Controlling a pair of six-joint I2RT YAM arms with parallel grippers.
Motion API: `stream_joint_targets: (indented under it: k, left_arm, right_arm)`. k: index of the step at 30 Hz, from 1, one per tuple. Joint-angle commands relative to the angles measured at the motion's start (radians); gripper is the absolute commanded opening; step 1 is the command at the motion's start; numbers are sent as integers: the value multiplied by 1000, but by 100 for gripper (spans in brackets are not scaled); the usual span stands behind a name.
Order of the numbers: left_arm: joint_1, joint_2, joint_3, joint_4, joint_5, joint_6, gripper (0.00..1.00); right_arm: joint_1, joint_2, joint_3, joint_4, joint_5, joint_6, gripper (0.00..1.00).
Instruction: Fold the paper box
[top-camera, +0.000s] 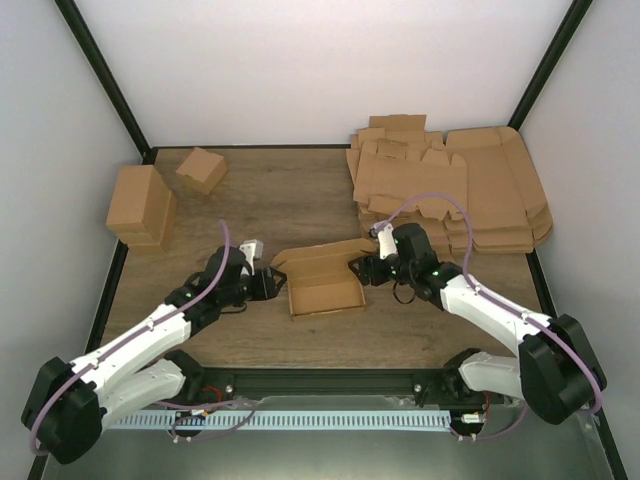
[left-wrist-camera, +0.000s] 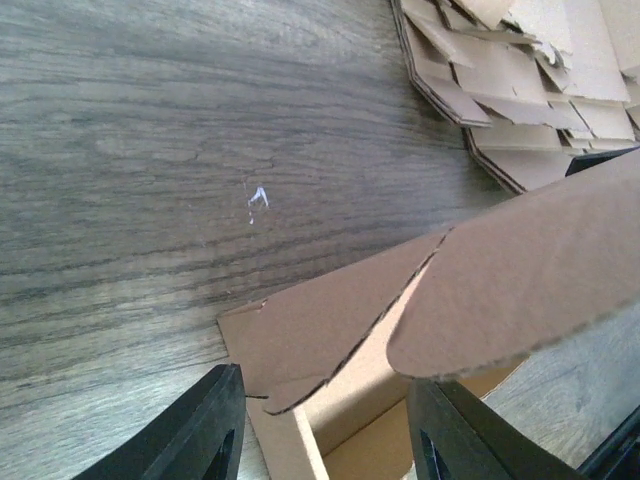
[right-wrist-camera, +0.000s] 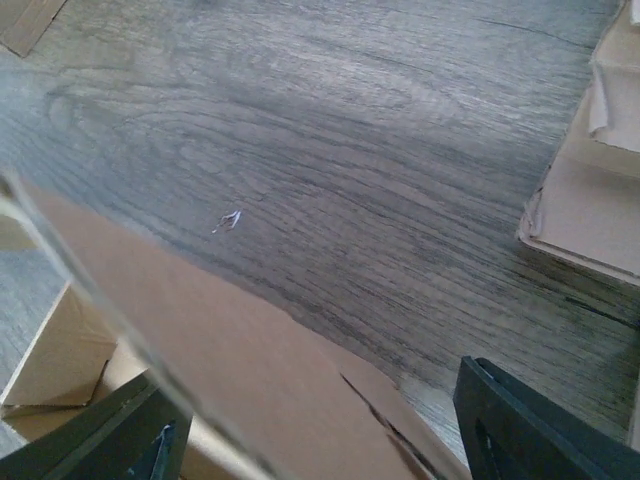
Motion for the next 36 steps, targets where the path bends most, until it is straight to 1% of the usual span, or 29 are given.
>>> stream_joint_targets:
  k: [1,5,12,15,16,18,20,23,26,28,30,32,34,36]
  left_arm:
    - [-12,34,45,22,38,5,46]
    - [-25,48,46,30,48,0,46]
    - [-66,78,62,17,62,-29,46]
    - [-89,85,82,-10,41,-39,46]
    - [-92,87,88,-20,31,-44,45]
    - [-98,92,100,-37,22,-47,39]
    - [-101,101,110,-52,18,-47,37]
    - [-105,117,119,-73,1,-46,36]
    - [-106,120,128,-120,-52,-46,36]
    - [-106,115,128,-141,-82,-39,33]
    - [-105,113,126,-152,-100,-39,31]
    - [-107,114,123,-154,-110,-39,29]
    - [-109,117,127,-162,-119,-35,30]
    - [-111,121,138,-176,-136,-25,33]
  right_arm:
    - [-8,-13,50,-10,-45,-19,73]
    - [0,-25,37,-25,-58,-2,68]
    - [62,-88,-3,-38,-40,62,65]
    - [86,-101,-14,-42,-30,81,63]
    - [91,-100,-16,-42,-31,86,61]
    - [106,-97,-15,-47,-23,95,58]
    - [116,-91,-8,-54,-10,101,55]
    - [122,-77,7,-79,33,110,50]
    - [122,-65,18,-110,95,127,42]
    - [123,-62,23,-121,114,136,36]
    - [125,-63,24,-125,123,152,32]
    - [135,-65,29,-130,141,161,31]
    - [146,-64,37,-141,166,165,33]
    - [151,-64,50,-157,182,161,36]
